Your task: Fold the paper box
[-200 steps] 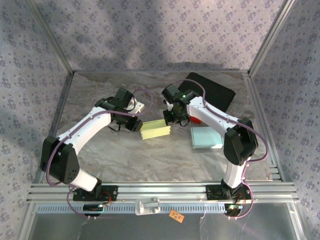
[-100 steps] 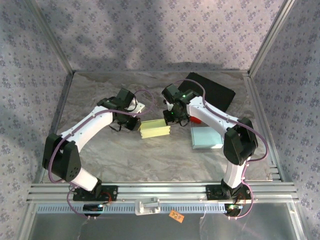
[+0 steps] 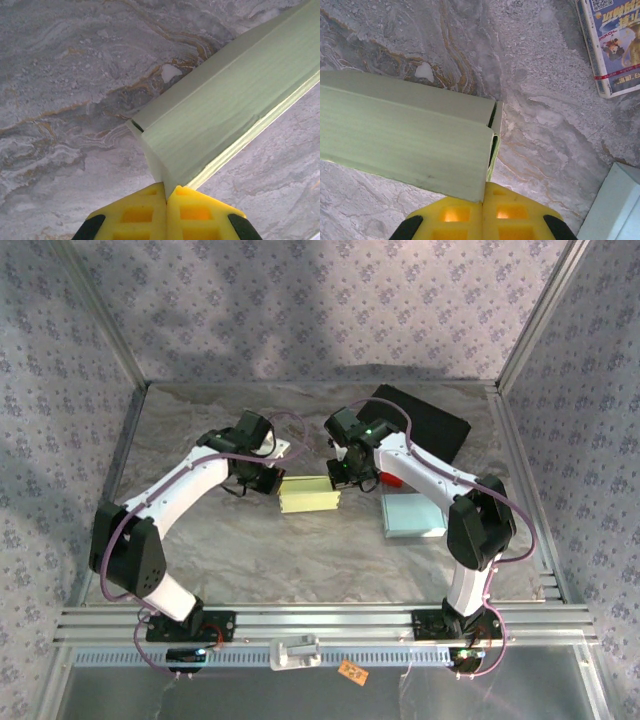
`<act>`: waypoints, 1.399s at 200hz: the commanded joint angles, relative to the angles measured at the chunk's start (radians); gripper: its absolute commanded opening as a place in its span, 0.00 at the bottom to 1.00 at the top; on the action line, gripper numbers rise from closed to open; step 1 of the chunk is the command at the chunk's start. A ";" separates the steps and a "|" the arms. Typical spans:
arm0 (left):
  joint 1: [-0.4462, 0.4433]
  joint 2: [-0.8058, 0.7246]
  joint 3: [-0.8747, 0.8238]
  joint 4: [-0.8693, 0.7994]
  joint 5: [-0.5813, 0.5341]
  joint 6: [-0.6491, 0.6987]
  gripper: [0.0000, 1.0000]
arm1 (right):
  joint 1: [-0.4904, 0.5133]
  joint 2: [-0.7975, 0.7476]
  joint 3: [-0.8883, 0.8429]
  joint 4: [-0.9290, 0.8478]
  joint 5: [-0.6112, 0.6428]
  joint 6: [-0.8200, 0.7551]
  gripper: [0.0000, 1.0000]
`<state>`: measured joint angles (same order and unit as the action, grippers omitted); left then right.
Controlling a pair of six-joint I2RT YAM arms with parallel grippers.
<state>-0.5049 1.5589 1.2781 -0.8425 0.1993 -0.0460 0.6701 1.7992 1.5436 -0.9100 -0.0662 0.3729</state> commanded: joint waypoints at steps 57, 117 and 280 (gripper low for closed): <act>0.003 0.056 0.098 -0.105 0.117 -0.234 0.00 | 0.013 0.026 0.019 -0.030 0.020 0.048 0.00; 0.005 0.102 0.152 -0.152 0.148 -0.327 0.00 | 0.023 0.026 0.019 -0.025 0.031 0.064 0.00; 0.019 0.107 0.093 -0.113 0.144 -0.321 0.00 | 0.021 0.028 0.015 -0.026 0.046 0.063 0.00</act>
<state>-0.4843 1.7035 1.4212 -1.0130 0.3290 -0.3927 0.6800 1.8030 1.5513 -0.9195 -0.0216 0.4301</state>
